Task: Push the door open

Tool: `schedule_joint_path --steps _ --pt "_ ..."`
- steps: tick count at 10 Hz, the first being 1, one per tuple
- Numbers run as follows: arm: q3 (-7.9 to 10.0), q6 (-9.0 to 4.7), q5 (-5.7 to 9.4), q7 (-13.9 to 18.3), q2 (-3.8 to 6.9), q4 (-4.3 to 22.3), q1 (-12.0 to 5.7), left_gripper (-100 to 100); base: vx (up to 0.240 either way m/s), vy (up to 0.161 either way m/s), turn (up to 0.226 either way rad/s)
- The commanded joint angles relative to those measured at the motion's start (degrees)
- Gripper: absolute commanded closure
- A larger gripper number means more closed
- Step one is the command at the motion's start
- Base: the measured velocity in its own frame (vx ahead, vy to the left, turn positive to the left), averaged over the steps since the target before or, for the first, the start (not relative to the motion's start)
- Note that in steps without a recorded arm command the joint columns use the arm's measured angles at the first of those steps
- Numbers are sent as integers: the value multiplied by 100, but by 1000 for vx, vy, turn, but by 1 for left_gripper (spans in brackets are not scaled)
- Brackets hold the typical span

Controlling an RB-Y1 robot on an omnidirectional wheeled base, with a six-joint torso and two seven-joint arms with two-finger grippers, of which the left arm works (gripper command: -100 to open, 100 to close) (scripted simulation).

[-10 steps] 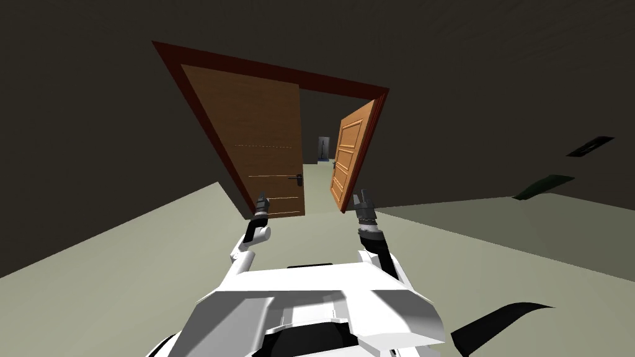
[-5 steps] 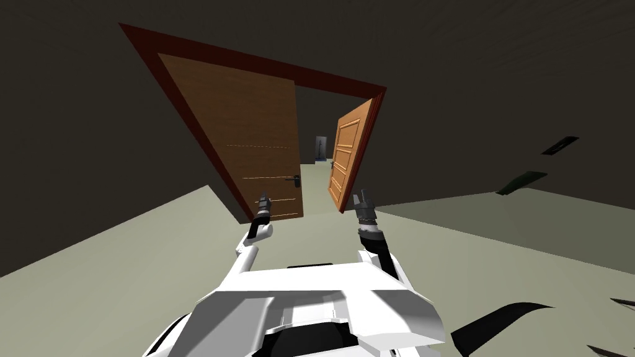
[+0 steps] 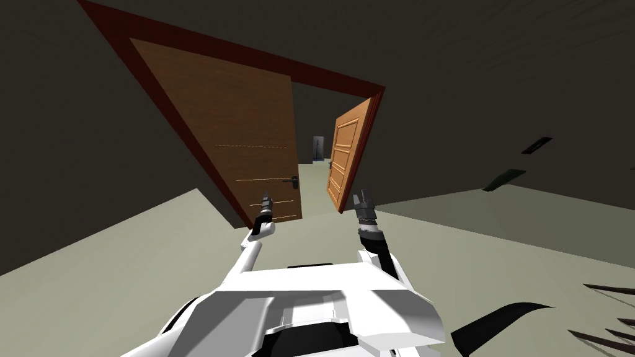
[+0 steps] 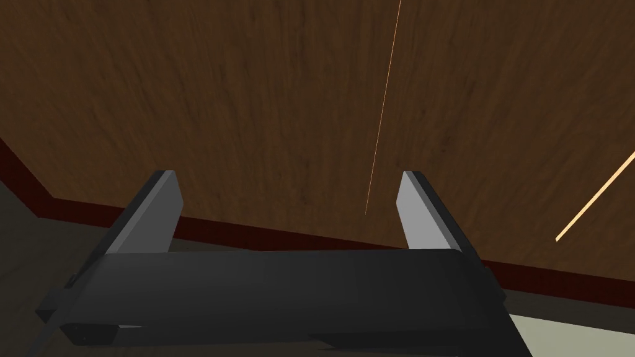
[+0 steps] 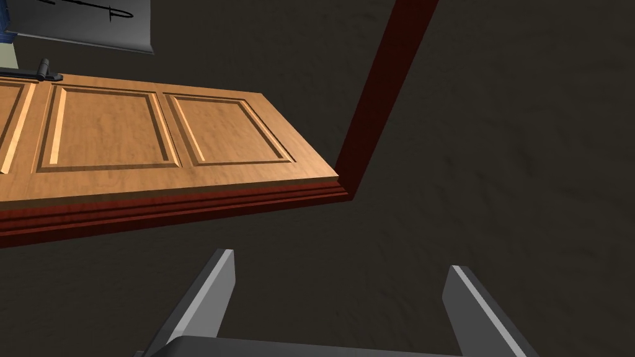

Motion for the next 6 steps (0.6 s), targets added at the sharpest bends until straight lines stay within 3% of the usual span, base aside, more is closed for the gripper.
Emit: schedule_joint_path --steps 1,3,4,6 --pt "51 -37 39 -64 7 286 -196 -100 80 21 -101" --pt "118 -85 89 -150 4 686 -450 -100 88 34 -108" --pt "118 -85 89 -150 4 756 -450 -100 58 26 -29" --pt "180 -130 135 -231 -2 1109 -688 -100 54 26 -68"
